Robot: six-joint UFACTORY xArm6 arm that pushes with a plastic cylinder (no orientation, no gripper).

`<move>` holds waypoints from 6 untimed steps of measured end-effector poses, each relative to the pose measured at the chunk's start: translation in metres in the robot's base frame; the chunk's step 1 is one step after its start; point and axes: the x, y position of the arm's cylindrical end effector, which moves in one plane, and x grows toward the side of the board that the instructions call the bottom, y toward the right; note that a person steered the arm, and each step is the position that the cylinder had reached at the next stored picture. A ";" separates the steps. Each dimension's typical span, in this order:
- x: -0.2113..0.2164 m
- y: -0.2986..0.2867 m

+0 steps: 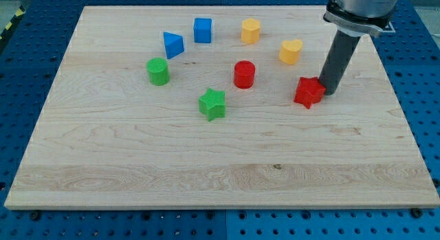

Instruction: Slide your arm slightly right

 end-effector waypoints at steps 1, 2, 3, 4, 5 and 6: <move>0.002 -0.006; 0.004 -0.015; 0.006 -0.027; 0.006 -0.027; -0.003 0.005; -0.017 0.081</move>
